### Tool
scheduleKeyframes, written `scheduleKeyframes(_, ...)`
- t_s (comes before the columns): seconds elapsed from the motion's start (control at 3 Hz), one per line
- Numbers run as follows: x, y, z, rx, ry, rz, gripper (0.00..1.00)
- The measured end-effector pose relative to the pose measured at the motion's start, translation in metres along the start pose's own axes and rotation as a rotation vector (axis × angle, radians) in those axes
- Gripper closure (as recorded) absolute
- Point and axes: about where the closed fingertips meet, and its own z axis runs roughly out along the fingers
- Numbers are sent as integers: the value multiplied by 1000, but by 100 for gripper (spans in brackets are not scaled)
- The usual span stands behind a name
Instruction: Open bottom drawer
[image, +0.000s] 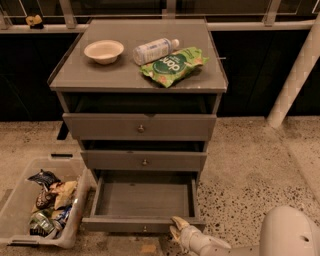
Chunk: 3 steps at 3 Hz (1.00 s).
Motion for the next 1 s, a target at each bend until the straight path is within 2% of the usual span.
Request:
scheduleKeyframes(0.33, 0, 0, 0, 0, 0, 0, 100)
scheduleKeyframes(1.0, 1, 19, -9, 3, -29, -13, 100)
